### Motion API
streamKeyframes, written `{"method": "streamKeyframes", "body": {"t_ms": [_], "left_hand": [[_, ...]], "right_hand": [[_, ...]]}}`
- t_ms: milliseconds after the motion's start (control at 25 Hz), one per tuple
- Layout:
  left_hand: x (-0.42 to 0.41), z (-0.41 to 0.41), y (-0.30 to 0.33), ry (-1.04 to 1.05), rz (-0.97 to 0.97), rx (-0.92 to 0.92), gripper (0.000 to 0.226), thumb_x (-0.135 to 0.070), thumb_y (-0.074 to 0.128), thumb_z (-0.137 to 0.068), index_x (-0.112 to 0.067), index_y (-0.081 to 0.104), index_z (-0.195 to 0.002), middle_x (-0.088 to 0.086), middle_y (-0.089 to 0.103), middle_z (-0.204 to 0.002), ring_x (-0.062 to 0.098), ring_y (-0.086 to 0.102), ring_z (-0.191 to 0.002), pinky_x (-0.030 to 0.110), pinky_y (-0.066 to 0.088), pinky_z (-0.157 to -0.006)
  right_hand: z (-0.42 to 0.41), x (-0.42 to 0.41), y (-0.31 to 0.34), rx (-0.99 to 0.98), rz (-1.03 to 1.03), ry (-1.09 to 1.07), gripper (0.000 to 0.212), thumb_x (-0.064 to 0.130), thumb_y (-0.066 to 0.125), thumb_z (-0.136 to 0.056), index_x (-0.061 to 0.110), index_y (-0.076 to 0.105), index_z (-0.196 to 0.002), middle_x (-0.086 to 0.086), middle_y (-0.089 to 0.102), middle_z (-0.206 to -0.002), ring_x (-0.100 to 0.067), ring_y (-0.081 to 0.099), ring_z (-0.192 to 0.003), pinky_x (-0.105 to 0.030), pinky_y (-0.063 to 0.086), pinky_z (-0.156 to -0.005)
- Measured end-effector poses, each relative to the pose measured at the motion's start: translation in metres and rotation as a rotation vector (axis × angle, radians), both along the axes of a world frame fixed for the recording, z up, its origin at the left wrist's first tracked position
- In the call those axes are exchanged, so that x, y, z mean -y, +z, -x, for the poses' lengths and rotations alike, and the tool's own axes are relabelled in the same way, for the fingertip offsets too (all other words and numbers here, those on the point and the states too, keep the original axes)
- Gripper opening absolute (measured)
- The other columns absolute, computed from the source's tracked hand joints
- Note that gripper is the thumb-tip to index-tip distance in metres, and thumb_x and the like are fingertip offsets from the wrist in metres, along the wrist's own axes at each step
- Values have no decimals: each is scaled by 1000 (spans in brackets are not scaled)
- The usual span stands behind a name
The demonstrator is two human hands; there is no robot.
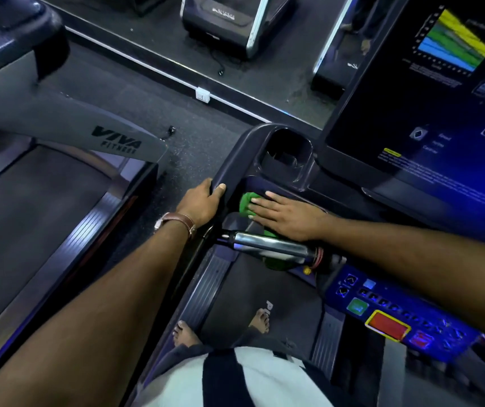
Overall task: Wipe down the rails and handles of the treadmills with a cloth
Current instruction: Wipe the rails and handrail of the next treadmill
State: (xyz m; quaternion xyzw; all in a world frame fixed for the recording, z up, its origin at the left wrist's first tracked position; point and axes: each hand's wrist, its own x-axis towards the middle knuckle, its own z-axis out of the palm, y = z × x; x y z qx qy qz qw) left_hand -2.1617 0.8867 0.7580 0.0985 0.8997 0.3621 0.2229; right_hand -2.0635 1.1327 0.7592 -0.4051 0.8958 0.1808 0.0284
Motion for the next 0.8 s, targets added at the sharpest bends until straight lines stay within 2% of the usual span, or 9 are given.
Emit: {"method": "streamKeyframes", "body": {"t_ms": [80, 200, 280, 400, 480, 560, 600, 680, 800], "left_hand": [[14, -8, -4, -37, -44, -2, 46, -57, 38, -92, -26, 51, -124, 9, 64, -118, 32, 58, -109, 38, 45, -92], [22, -15, -6, -44, -63, -58, 45, -52, 40, -95, -24, 51, -128, 10, 63, -122, 32, 57, -112, 37, 43, -94], [25, -20, -5, -48, -67, -82, 46, -51, 40, -95, -22, 49, -130, 11, 63, -123, 33, 57, -113, 38, 44, -95], [30, -26, -6, -59, -55, -97, 47, -51, 38, -96, -21, 47, -131, 11, 63, -122, 33, 58, -111, 39, 44, -92], [31, -29, -4, -64, -47, -109, 46, -50, 37, -96, -19, 47, -129, 12, 63, -121, 34, 58, -109, 39, 45, -90], [30, -32, -1, -70, -45, -132, 45, -47, 38, -97, -16, 49, -127, 14, 63, -121, 34, 58, -109, 39, 44, -89], [31, -35, 1, -63, -39, -147, 44, -46, 39, -97, -14, 50, -126, 16, 62, -122, 35, 58, -109, 39, 44, -89], [35, -43, 3, -36, -17, -182, 43, -43, 39, -98, -11, 52, -123, 19, 62, -121, 36, 58, -108, 39, 45, -88], [48, -65, 7, -10, 49, -261, 39, -42, 37, -98, -10, 55, -112, 20, 64, -113, 37, 60, -102, 43, 48, -84]], "right_hand": [[0, -6, 6, 4, -43, -49, 53, 12, 20, -98, 3, 27, -150, -20, 27, -156, -34, 22, -146, -48, 13, -120], [16, 31, 0, -90, 47, -351, 57, 9, 24, -97, 2, 16, -152, -22, 16, -159, -37, 12, -148, -48, 7, -120], [13, 32, -1, -73, 77, -359, 58, 4, 34, -95, 2, 20, -152, -23, 19, -158, -37, 14, -148, -48, 6, -120], [-4, 1, 8, -83, 179, -263, 60, -5, 47, -88, 0, 34, -147, -24, 32, -153, -38, 27, -143, -48, 12, -116], [2, 7, 11, -104, 347, -421, 64, -13, 50, -83, -2, 37, -145, -25, 34, -151, -40, 29, -142, -50, 14, -117], [31, 43, 16, 22, 674, -715, 64, -12, 55, -82, 2, 42, -144, -20, 37, -151, -36, 28, -144, -49, 12, -120], [48, 68, 22, 110, 820, -805, 57, -5, 57, -86, 4, 48, -141, -16, 42, -149, -32, 31, -144, -47, 13, -120], [65, 101, 25, 144, 933, -689, 37, 12, 60, -92, 8, 62, -129, -11, 57, -137, -27, 44, -136, -44, 19, -117], [65, 92, 21, 215, 796, -223, 29, 22, 59, -95, 12, 68, -121, -5, 65, -128, -19, 53, -126, -38, 25, -113]]}}
